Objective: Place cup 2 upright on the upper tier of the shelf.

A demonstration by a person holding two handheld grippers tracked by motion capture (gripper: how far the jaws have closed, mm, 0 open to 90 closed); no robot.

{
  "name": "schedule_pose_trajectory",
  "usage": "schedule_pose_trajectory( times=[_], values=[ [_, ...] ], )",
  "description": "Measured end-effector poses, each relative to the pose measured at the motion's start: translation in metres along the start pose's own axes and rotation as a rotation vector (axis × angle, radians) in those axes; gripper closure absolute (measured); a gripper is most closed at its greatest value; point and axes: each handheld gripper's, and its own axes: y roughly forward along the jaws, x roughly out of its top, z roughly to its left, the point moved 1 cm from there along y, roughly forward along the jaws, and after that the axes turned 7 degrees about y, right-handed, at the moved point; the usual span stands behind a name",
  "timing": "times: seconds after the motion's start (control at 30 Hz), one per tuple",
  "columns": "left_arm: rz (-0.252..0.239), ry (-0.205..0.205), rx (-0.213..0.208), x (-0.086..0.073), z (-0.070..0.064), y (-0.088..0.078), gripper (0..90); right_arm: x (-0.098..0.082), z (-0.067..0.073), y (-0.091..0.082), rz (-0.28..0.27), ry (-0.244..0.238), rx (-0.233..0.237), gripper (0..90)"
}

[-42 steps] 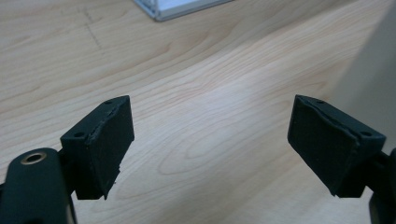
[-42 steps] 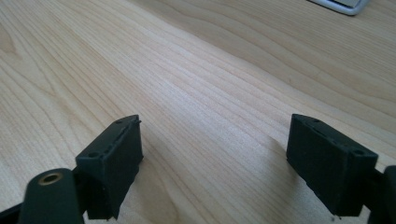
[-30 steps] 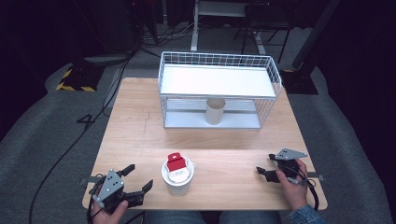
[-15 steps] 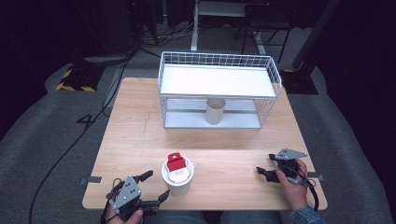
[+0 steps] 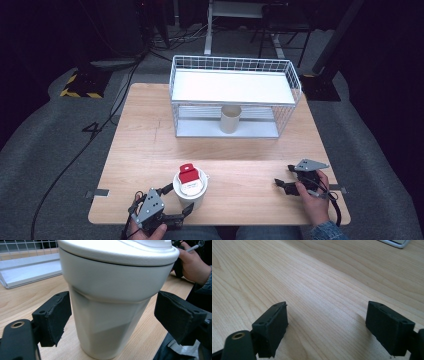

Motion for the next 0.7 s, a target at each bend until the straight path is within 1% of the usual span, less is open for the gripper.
schedule_pose_trajectory(
  times=[0.07,0.13,0.17,0.23,0.33,0.47,0.53,0.67,0.7],
  values=[
    [0.005,0.007,0.019,0.000,-0.001,0.003,14.7,0.000,0.000,0.000,0.000,0.000,0.000,18.3],
    [0.001,-0.006,0.023,-0.001,-0.002,0.006,13.4,0.000,0.000,0.000,0.000,0.000,0.000,18.3],
    [0.000,-0.001,0.027,-0.001,-0.002,0.007,12.7,0.000,0.000,0.000,0.000,0.000,0.000,18.3],
    [-0.003,-0.010,0.036,-0.001,-0.003,0.011,11.9,0.000,0.000,0.000,0.000,0.000,-0.001,18.3],
    [-0.001,0.009,0.048,-0.001,-0.003,0.015,11.4,0.000,0.000,0.000,0.000,0.000,0.000,18.3],
    [-0.018,0.007,0.047,-0.001,-0.003,0.020,10.7,0.000,0.000,0.000,0.000,0.000,0.000,18.3],
    [-0.023,0.011,0.053,-0.001,-0.003,0.025,10.5,0.000,0.000,0.000,0.000,0.000,-0.001,18.3],
    [-0.011,0.037,0.072,-0.001,-0.004,0.033,10.4,0.000,0.000,0.000,0.000,0.000,-0.001,18.3],
    [-0.011,0.033,0.074,-0.001,-0.005,0.035,10.4,0.000,0.000,0.000,-0.001,0.000,0.001,18.2]
  ],
)
